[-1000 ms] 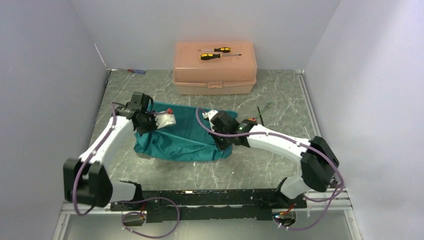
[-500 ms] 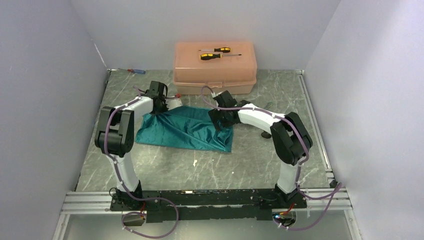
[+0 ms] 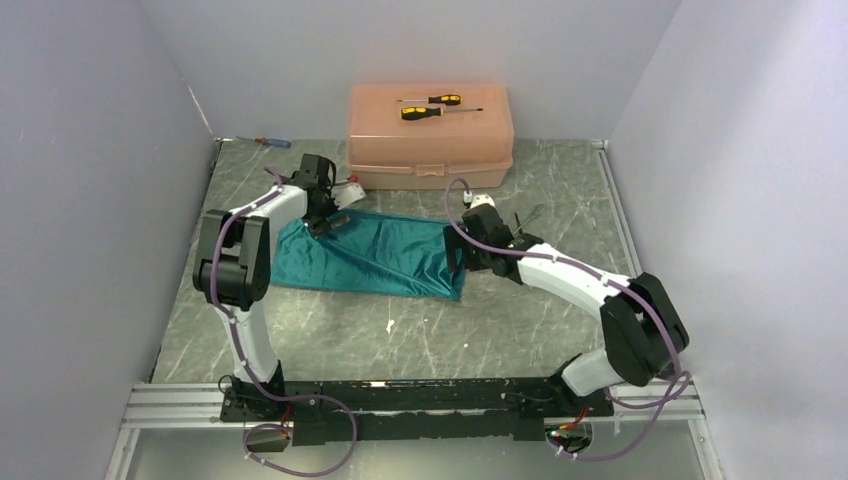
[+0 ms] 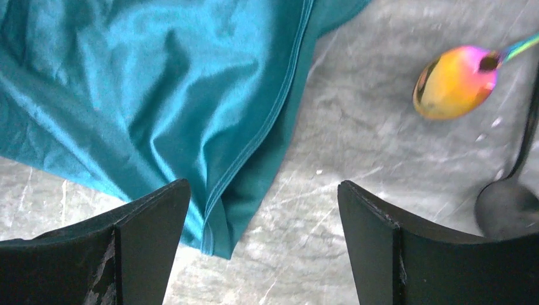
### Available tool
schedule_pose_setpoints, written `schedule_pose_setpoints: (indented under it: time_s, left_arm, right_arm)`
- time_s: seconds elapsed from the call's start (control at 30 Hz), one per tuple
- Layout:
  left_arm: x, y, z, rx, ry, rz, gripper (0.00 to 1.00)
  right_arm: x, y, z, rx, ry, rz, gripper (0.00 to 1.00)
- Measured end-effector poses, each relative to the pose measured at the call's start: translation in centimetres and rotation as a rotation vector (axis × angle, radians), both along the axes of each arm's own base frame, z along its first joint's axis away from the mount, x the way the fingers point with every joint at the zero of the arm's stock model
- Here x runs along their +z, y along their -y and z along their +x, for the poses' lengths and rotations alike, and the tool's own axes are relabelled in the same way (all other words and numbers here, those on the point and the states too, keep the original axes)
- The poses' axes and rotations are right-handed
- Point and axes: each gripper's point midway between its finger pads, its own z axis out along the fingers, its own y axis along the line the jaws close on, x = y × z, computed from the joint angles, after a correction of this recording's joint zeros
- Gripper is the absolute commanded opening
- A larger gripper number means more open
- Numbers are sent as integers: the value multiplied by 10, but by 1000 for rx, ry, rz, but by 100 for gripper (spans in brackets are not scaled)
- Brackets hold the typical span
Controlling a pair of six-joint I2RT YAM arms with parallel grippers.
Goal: Fold the napkin into a case and place the utensils inside
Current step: Fold and flatten the napkin at the center of the board, then smooth out the rectangle-folded napkin at the center of the board.
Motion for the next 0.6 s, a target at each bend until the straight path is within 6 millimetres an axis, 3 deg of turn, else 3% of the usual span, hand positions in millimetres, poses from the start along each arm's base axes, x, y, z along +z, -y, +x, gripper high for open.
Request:
schedule_pose_setpoints:
  time_s: [0.13, 0.27, 0.37, 0.47, 0.6]
  left_arm:
    - [15, 9, -22, -15, -53, -69, 94]
    - [48, 14, -48, -46, -61, -135, 94]
    - [60, 5, -74, -46, -85, -164, 90]
    - [44, -22, -106, 2, -168, -167, 82]
    - [9, -62, -138, 121, -297, -174, 76]
  right_arm:
    - [-13, -4, -26, -23, -34, 56, 89]
    - [-28, -31, -70, 50, -90, 93, 86]
    - [-35, -48, -96, 92, -106, 110, 77]
    - [-40, -46, -103, 65, -83, 94, 65]
    - [-43, -39, -95, -7, -5, 20, 60]
